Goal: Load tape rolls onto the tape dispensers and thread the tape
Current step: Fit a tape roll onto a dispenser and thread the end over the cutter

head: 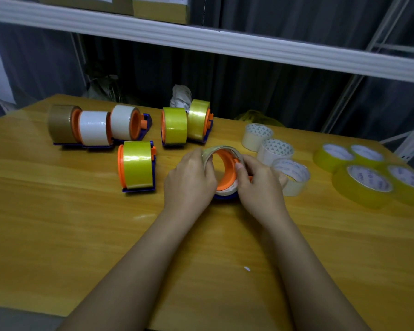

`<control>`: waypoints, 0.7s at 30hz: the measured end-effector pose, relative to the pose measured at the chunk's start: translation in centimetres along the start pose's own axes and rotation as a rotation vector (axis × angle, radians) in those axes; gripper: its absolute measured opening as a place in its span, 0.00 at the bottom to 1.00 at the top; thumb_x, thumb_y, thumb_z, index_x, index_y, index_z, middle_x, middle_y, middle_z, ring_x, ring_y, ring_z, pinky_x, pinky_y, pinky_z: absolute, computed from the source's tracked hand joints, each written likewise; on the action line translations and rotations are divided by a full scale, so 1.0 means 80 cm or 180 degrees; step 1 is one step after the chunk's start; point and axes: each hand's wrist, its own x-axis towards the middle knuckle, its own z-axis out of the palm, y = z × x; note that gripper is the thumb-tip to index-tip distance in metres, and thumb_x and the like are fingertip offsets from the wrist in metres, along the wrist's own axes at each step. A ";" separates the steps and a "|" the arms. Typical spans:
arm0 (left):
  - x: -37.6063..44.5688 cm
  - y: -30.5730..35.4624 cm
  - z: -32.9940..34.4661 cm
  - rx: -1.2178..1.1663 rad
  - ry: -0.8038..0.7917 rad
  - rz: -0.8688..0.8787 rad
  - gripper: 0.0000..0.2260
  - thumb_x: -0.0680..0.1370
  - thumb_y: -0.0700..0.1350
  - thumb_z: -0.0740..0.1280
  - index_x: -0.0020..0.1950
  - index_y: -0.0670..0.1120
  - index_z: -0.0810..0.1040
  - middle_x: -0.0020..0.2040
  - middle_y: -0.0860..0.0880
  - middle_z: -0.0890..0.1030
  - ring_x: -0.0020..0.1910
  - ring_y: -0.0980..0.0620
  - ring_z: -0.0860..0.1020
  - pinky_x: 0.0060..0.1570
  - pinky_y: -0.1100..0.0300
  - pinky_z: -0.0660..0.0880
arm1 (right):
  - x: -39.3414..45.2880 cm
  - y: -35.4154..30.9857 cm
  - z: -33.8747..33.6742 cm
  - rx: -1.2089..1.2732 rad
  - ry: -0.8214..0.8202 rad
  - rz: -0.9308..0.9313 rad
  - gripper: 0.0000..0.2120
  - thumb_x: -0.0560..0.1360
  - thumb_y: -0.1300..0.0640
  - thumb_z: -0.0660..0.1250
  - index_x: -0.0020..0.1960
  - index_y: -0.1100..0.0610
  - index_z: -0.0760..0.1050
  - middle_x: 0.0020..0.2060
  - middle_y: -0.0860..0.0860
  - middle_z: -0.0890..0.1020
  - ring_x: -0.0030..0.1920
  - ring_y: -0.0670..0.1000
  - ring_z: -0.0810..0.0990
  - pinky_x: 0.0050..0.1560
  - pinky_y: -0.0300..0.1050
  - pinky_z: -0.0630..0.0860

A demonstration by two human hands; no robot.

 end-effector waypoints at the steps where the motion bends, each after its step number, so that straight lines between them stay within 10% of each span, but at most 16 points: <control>1: -0.001 0.001 0.001 -0.0029 0.0002 0.0028 0.17 0.82 0.48 0.57 0.70 0.44 0.69 0.63 0.47 0.77 0.59 0.47 0.76 0.48 0.55 0.71 | 0.002 0.002 -0.001 0.0157 -0.0087 0.0081 0.12 0.82 0.51 0.56 0.61 0.46 0.76 0.43 0.45 0.83 0.49 0.45 0.77 0.56 0.40 0.53; 6: -0.003 0.001 0.005 -0.0118 0.0117 0.0217 0.21 0.82 0.44 0.57 0.74 0.43 0.63 0.71 0.47 0.70 0.68 0.48 0.70 0.62 0.58 0.68 | 0.009 0.013 -0.002 0.1395 -0.0266 0.0300 0.09 0.78 0.50 0.65 0.55 0.46 0.82 0.44 0.41 0.85 0.50 0.43 0.83 0.62 0.57 0.73; 21: -0.003 0.000 0.005 0.0041 0.0275 0.0199 0.21 0.80 0.38 0.59 0.73 0.42 0.65 0.71 0.44 0.70 0.65 0.46 0.74 0.57 0.55 0.73 | -0.001 0.007 0.009 0.1445 0.0258 0.0167 0.12 0.76 0.58 0.69 0.59 0.59 0.81 0.49 0.50 0.85 0.48 0.41 0.82 0.47 0.33 0.78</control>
